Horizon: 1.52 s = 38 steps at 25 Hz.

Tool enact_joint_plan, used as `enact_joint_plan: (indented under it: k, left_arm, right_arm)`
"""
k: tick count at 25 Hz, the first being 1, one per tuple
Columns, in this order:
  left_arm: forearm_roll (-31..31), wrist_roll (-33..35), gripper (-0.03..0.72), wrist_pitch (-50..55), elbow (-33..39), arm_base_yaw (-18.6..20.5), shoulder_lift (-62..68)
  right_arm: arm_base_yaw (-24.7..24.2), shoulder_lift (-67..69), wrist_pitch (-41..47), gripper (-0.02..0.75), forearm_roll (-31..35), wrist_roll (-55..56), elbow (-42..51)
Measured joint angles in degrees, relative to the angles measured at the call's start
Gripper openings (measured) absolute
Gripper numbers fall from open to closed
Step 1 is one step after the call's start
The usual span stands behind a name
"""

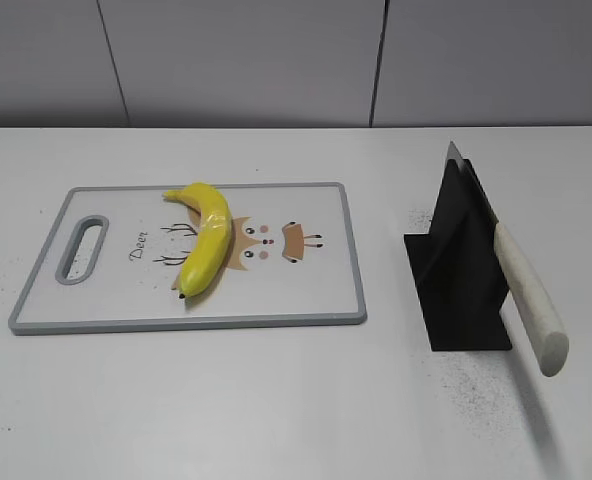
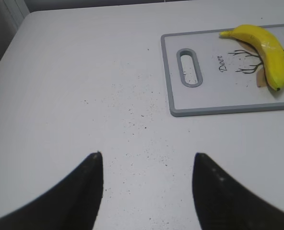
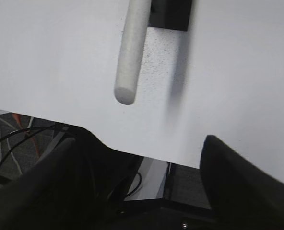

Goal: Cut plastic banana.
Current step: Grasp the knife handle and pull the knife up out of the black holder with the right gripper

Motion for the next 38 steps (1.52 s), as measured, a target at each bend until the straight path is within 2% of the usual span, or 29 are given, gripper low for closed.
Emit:
enact_joint_plan:
  k: [7,23,31,33,36,38]
  left_arm:
    - [0.0,0.0,0.553,0.0,0.0,0.0,0.0]
    - [0.0,0.0,0.553,0.0,0.0,0.0,0.0]
    - [0.0,0.0,0.553,0.0,0.0,0.0,0.0]
    - [0.0,0.0,0.553,0.0,0.0,0.0,0.0]
    - [0.0,0.0,0.553,0.0,0.0,0.0,0.0]
    - [0.0,0.0,0.553,0.0,0.0,0.0,0.0]
  right_arm:
    - [0.0,13.1,-0.2,0.589,5.9,0.2,-3.2]
    - [0.0,33.9,-7.2,0.575,3.7,2.0,-4.8]
    - [0.0,36.9,-9.2,0.427,3.6,3.6,-4.8]
    - [0.0,36.9,-9.0,0.347,3.6,3.6,-4.8]
    - [0.0,36.9,-8.7,0.157,3.7,3.9,-4.8]
    - [0.1,36.9,-8.8,0.163,3.7,3.9,-4.8]
